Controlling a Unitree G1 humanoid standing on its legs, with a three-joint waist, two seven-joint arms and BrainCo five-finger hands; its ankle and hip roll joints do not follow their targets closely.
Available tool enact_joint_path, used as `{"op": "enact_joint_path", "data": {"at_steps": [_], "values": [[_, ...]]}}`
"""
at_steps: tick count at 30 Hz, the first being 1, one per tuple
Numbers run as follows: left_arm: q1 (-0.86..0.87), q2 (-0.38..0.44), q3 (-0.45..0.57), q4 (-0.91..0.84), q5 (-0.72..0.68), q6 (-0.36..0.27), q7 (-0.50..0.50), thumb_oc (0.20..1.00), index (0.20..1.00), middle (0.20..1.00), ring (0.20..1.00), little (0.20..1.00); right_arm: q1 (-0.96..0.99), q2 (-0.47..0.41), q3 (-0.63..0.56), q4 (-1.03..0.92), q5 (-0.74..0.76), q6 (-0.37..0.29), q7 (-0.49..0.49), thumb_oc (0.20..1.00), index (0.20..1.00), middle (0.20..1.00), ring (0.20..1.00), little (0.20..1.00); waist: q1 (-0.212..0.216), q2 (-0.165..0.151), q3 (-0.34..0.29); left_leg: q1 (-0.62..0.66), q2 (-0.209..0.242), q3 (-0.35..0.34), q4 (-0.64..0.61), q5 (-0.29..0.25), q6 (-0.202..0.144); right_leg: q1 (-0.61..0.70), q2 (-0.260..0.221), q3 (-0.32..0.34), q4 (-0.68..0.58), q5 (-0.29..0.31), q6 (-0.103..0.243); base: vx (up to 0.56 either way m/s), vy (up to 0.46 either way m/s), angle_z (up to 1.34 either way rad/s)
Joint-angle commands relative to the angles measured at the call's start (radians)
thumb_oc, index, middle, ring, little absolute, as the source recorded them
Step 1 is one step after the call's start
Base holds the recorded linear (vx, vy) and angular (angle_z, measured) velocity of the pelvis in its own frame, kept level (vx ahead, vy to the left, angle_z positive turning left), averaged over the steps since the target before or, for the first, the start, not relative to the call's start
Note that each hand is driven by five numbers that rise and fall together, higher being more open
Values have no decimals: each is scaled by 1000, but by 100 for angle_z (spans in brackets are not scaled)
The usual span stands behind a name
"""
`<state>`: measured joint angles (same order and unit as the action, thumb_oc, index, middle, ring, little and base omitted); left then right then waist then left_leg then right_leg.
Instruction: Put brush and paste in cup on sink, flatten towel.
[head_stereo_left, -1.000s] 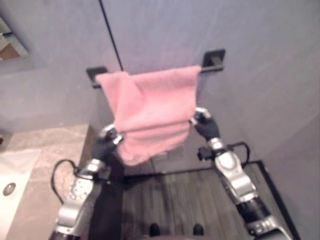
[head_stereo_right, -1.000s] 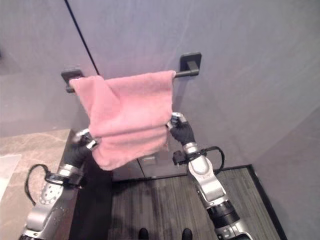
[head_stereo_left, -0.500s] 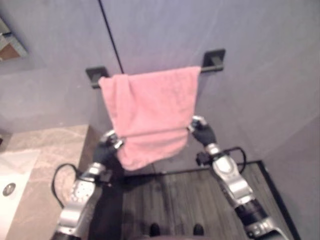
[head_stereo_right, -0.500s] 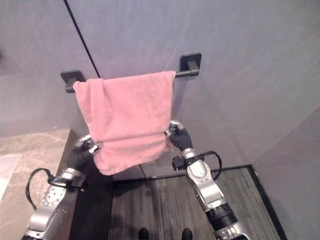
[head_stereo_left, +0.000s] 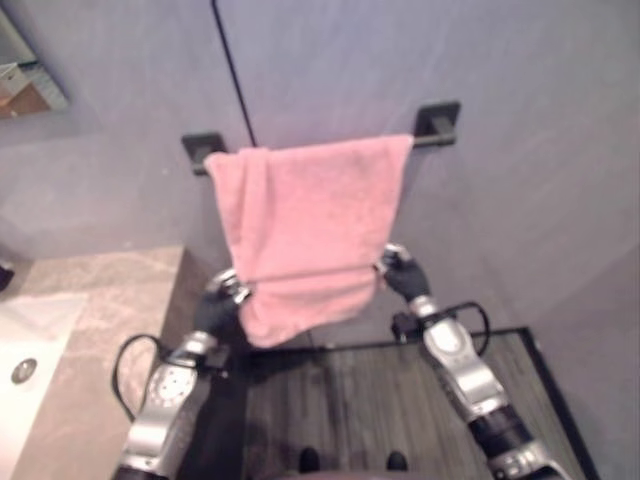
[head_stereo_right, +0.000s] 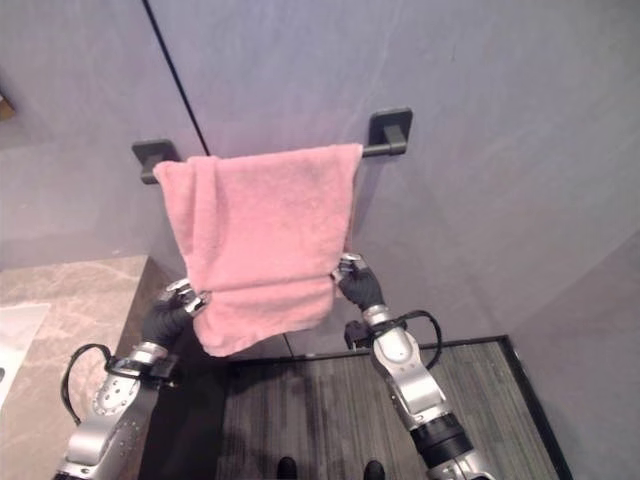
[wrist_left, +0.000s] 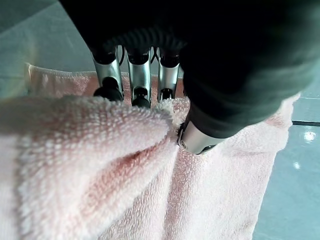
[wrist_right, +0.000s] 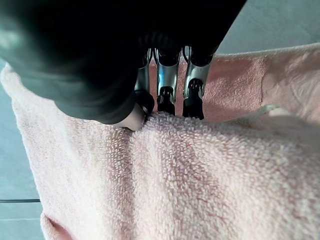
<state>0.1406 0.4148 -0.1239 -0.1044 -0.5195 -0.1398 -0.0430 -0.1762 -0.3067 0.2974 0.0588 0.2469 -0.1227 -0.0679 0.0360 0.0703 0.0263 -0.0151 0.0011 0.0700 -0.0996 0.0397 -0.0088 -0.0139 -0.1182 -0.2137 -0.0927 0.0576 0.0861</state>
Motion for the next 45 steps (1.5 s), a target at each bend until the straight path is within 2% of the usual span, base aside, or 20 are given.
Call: {"op": "enact_joint_path", "data": {"at_steps": [1,6,9,11,12,14,15,16,18,20,22,23,25,26,28,29,34,40,45], "values": [[-17,70,106,29,30,-38,56,1000,1000,1000,1000,1000,-54,-7,-91,-1,23,-45,-41,1000,1000,1000,1000,1000,-14,-40,-20,24,-19,-53,12,-87,37,55,-11,-64,5,-69,14,0,0,0],[-11,74,113,52,49,-28,64,1000,1000,1000,1000,1000,-46,-21,-102,9,4,-38,-44,1000,1000,1000,1000,1000,-15,-40,-21,23,-16,-57,12,-84,32,59,-7,-67,5,-73,11,1,-32,1],[-6,88,88,135,99,-10,55,1000,1000,1000,1000,1000,-45,-37,-109,55,-29,-29,-55,1000,1000,1000,1000,1000,-18,-40,-21,25,-11,-55,12,-82,28,61,0,-66,5,-78,9,-23,-58,1],[-8,87,70,200,118,1,49,1000,1000,1000,1000,1000,-43,-46,-110,92,-32,-23,-57,1000,1000,1000,1000,1000,-20,-40,-23,25,-7,-54,12,-80,26,60,4,-64,5,-78,7,-27,-48,-2],[-13,82,51,288,142,13,52,1000,1000,1000,1000,1000,-37,-51,-104,130,-43,-17,-59,1000,1000,1000,1000,1000,-24,-41,-26,27,-3,-53,12,-77,23,60,9,-59,5,-80,6,-20,-34,-2],[-17,73,43,329,145,16,48,1000,1000,1000,1000,1000,-33,-57,-105,145,-48,-14,-58,1000,1000,1000,1000,1000,-25,-42,-29,27,-1,-52,12,-76,22,61,11,-58,5,-81,4,-24,-44,-2],[-29,60,25,416,170,27,54,1000,1000,1000,1000,1000,-24,-66,-107,180,-65,-10,-64,1000,1000,1000,1000,1000,-30,-45,-32,29,2,-51,12,-75,19,62,15,-55,5,-83,2,-25,-39,-2],[-30,60,24,418,171,26,54,1000,1000,1000,1000,1000,-24,-67,-107,180,-65,-10,-65,1000,1000,1000,1000,1000,-29,-44,-31,29,2,-51,12,-75,19,62,15,-55,5,-83,2,-33,-41,0],[-58,17,2,567,177,39,62,1000,1000,1000,1000,1000,-2,-79,-104,259,-100,2,-73,1000,1000,1000,1000,1000,-39,-47,-34,29,7,-51,12,-68,13,62,20,-56,5,-83,-1,-42,-35,-1],[-65,8,-4,603,188,39,63,1000,1000,1000,1000,1000,4,-86,-106,280,-116,3,-77,1000,1000,1000,1000,1000,-41,-48,-35,26,8,-52,12,-66,12,61,21,-56,5,-83,-2,-40,-21,1],[-97,-38,-20,766,217,42,84,1000,1000,1000,1000,1000,14,-95,-105,409,-149,8,-95,1000,1000,1000,1000,1000,-47,-50,-39,13,10,-56,12,-57,6,51,25,-59,5,-82,-2,-67,-20,1],[-98,-39,-21,767,217,41,84,1000,1000,1000,1000,1000,13,-95,-105,410,-149,8,-96,1000,1000,1000,1000,1000,-47,-50,-40,12,10,-56,12,-56,6,49,25,-59,5,-81,-2,-71,-10,1],[-152,-97,-26,968,258,48,121,1000,1000,1000,1000,1000,-2,-101,-81,570,-183,19,-115,1000,1000,1000,1000,1000,-50,-52,-44,-10,15,-52,12,-48,-3,28,25,-59,5,-79,0,-79,-3,1],[-152,-97,-26,968,258,47,121,1000,1000,1000,1000,1000,-3,-101,-81,570,-182,19,-116,1000,1000,1000,1000,1000,-51,-52,-45,-13,14,-53,12,-47,-3,25,25,-60,5,-78,0,-73,8,-2],[-185,-143,-11,1181,300,61,143,1000,1000,1000,1000,1000,-27,-82,-40,755,-189,30,-104,1000,1000,1000,1000,1000,-48,-53,-52,-14,21,-36,12,-51,-9,14,26,-49,5,-78,4,-20,4,-4],[-185,-143,-11,1182,300,61,143,1000,1000,1000,1000,1000,-28,-82,-40,755,-189,30,-104,1000,1000,1000,1000,1000,-48,-53,-54,-16,21,-37,12,-50,-9,12,26,-49,5,-78,4,9,-7,-5],[-193,-185,55,1483,383,115,190,1000,1000,1000,1000,1000,-37,-8,26,1165,-257,65,-39,1000,1000,1000,1000,1000,-38,-73,-61,7,28,-33,12,-58,-15,35,30,-54,5,-84,-2,36,-31,-1],[-149,-184,70,1538,422,121,155,1000,1000,1000,1000,1000,15,14,-9,1335,-302,108,-3,1000,1000,1000,1000,1000,-33,-78,-69,7,33,-46,12,-60,-17,43,32,-71,5,-92,-6,36,-20,4],[-117,-173,106,1528,379,107,130,1000,1000,1000,1000,1000,83,11,-51,1276,-228,86,36,1000,1000,1000,1000,1000,-36,-86,-61,-2,32,-72,12,-55,-17,48,35,-89,5,-93,-10,23,-21,16]]}}
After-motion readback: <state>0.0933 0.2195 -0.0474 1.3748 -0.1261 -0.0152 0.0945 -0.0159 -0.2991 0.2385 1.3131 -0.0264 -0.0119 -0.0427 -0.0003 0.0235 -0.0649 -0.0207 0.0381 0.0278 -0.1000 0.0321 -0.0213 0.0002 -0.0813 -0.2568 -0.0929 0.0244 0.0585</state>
